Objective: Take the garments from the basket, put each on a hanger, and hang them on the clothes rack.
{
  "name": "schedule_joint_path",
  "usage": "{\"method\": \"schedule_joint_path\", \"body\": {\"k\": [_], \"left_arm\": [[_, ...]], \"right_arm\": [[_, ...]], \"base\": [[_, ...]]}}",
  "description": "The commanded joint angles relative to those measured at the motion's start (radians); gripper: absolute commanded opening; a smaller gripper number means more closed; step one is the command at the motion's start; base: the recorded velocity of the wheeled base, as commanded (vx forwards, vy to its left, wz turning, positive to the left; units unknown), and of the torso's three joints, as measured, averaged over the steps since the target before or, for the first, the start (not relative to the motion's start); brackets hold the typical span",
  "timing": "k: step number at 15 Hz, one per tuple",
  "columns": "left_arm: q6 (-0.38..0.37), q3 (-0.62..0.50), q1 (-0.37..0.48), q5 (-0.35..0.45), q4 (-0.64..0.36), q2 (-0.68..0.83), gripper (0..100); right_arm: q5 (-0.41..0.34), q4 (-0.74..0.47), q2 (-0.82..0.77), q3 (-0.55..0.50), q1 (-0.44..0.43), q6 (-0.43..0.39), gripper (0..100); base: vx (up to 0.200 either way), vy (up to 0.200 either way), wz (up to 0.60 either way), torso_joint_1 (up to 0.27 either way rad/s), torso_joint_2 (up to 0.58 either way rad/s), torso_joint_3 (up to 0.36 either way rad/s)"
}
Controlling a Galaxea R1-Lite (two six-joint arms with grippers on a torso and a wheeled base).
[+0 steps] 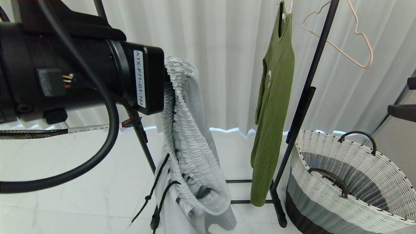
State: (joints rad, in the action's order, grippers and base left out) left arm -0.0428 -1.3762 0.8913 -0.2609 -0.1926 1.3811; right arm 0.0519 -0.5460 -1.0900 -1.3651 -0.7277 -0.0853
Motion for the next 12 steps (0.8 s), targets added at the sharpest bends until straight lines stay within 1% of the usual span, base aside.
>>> {"method": "schedule_joint_path", "body": {"k": [1, 3, 4, 5, 7, 8, 10, 12], "left_arm": [[-0.002, 0.005, -0.002, -0.001, 0.001, 0.000, 0], [-0.006, 0.008, -0.009, -0.001, -0.002, -0.002, 0], [-0.006, 0.009, -0.028, -0.001, -0.004, 0.000, 0], [-0.008, 0.014, -0.048, -0.001, -0.005, 0.001, 0], [-0.008, 0.023, -0.068, -0.001, -0.005, 0.000, 0], [-0.020, 0.028, -0.068, -0.005, -0.005, -0.002, 0], [-0.051, 0.035, -0.077, -0.038, -0.004, -0.008, 0], [-0.057, 0.028, -0.095, -0.043, -0.004, -0.010, 0]], "right_arm": [[0.026, -0.008, 0.009, 0.021, 0.037, -0.002, 100], [0.171, -0.066, 0.005, 0.026, 0.116, -0.008, 100], [0.197, -0.094, 0.009, 0.026, 0.134, -0.008, 100], [0.197, -0.115, 0.016, 0.029, 0.154, -0.008, 100], [0.204, -0.120, 0.032, 0.067, 0.200, -0.013, 100], [0.204, -0.120, 0.038, 0.084, 0.241, -0.030, 100], [0.204, -0.109, 0.047, 0.118, 0.332, -0.096, 100], [0.206, -0.103, 0.055, 0.130, 0.378, -0.099, 100]], "base": [[0.000, 0.000, 0.00, 0.000, 0.00, 0.000], [0.000, 0.000, 0.00, 0.000, 0.00, 0.000], [0.000, 0.000, 0.00, 0.000, 0.00, 0.000], [0.000, 0.000, 0.00, 0.000, 0.00, 0.000], [0.000, 0.000, 0.00, 0.000, 0.00, 0.000], [0.000, 0.000, 0.00, 0.000, 0.00, 0.000], [0.000, 0.000, 0.00, 0.000, 0.00, 0.000], [0.000, 0.000, 0.00, 0.000, 0.00, 0.000]]}}
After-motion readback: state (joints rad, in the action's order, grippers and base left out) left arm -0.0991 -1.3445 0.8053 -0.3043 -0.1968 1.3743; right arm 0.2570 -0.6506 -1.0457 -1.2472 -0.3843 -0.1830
